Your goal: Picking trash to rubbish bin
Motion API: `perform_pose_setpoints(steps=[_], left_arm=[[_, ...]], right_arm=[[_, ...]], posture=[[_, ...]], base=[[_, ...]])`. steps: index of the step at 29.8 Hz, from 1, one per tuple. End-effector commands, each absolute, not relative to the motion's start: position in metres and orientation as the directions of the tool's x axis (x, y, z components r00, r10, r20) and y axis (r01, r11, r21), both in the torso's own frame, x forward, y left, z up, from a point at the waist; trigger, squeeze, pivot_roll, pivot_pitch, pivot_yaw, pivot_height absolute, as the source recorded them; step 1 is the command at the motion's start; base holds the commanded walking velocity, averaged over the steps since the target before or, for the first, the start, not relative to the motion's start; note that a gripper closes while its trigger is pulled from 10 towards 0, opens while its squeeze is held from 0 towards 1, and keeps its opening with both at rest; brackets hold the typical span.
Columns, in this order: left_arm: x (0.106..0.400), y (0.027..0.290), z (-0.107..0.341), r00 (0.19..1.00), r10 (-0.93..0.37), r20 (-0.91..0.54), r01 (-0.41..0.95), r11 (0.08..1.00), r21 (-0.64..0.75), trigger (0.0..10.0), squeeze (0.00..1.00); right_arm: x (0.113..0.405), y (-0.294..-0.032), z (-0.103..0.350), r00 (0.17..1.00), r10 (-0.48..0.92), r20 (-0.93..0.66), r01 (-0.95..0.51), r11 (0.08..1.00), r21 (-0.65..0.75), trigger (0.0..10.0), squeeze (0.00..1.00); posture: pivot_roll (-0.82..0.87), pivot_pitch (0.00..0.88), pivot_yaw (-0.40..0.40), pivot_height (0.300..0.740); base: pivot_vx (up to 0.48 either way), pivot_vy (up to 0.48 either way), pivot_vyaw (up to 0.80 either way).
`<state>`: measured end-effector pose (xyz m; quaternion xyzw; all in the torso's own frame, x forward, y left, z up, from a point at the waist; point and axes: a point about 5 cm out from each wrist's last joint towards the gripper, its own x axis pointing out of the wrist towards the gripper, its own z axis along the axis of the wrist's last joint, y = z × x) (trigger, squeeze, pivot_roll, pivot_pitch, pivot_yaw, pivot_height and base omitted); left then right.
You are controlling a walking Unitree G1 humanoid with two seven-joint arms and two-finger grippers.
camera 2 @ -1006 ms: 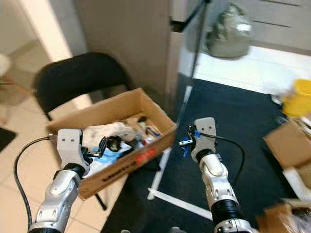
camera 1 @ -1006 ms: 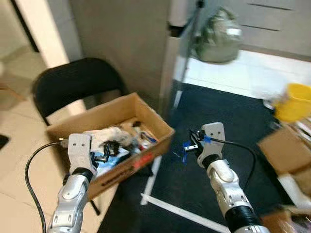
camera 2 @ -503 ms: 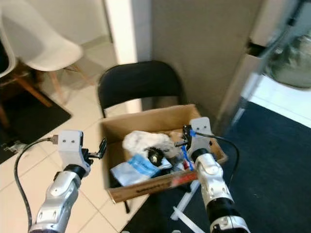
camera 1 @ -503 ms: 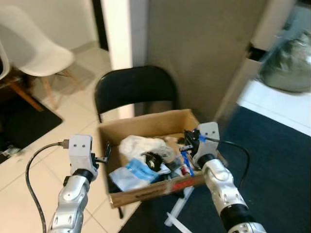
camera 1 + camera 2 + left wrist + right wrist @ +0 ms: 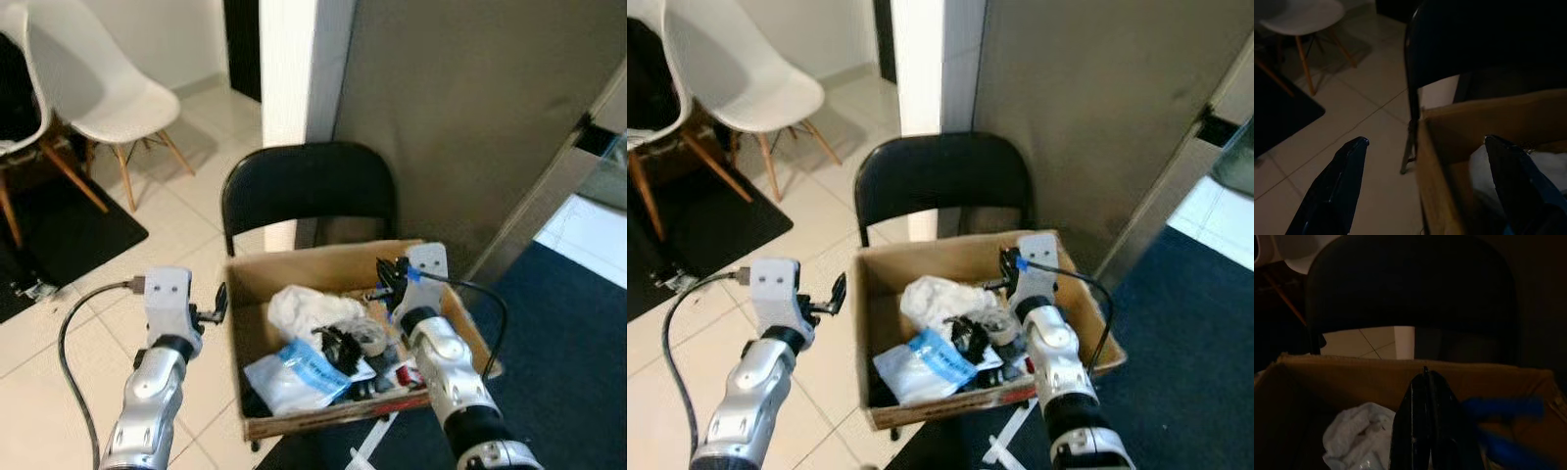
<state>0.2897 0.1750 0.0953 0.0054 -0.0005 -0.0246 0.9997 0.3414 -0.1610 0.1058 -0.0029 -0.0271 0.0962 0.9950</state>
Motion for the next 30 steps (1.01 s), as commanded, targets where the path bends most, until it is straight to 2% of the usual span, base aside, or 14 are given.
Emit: perform_pose_setpoints(steps=[1, 13, 20, 21, 24, 30], left_arm=[[0.286, 0.174, 0.086, 0.997, -0.060, -0.043, 0.061, 0.998, 0.031, 10.0, 0.00], [0.287, 0.169, 0.085, 0.992, -0.113, -0.048, 0.116, 0.990, 0.075, 10.0, 0.00], [0.288, 0.161, 0.086, 0.979, -0.200, -0.049, 0.202, 0.979, 0.035, 10.0, 0.00], [0.286, 0.156, 0.087, 0.966, -0.255, -0.045, 0.255, 0.967, 0.012, 10.0, 0.00], [0.283, 0.151, 0.089, 0.952, -0.305, -0.029, 0.306, 0.952, 0.011, 10.0, 0.00], [0.282, 0.151, 0.093, 0.947, -0.322, -0.005, 0.322, 0.945, 0.052, 10.0, 0.00]], right_arm=[[0.339, -0.165, 0.100, 0.982, 0.186, 0.034, -0.185, 0.983, -0.013, 10.0, 0.00], [0.354, -0.149, 0.109, 0.972, 0.233, 0.030, -0.232, 0.972, -0.031, 10.0, 0.00], [0.364, -0.147, 0.112, 0.979, 0.202, 0.002, -0.201, 0.976, -0.080, 10.0, 0.00], [0.365, -0.147, 0.113, 0.980, 0.200, 0.000, -0.199, 0.975, -0.102, 10.0, 0.00], [0.366, -0.148, 0.114, 0.984, 0.181, -0.001, -0.179, 0.976, -0.125, 10.0, 0.00], [0.367, -0.160, 0.109, 0.994, 0.100, -0.030, -0.104, 0.982, -0.157, 10.0, 0.00]], posture=[[0.07, 0.118, -0.019, 0.740], [0.07, 0.122, -0.025, 0.740], [0.08, 0.124, -0.030, 0.740], [0.08, 0.125, -0.035, 0.740], [0.08, 0.125, -0.035, 0.740], [0.08, 0.124, -0.037, 0.740]], base=[[0.000, 0.000, 0.00], [0.000, 0.000, 0.00], [0.000, 0.000, 0.00], [0.000, 0.000, 0.00], [0.000, 0.000, 0.00], [0.000, 0.000, 0.00]])
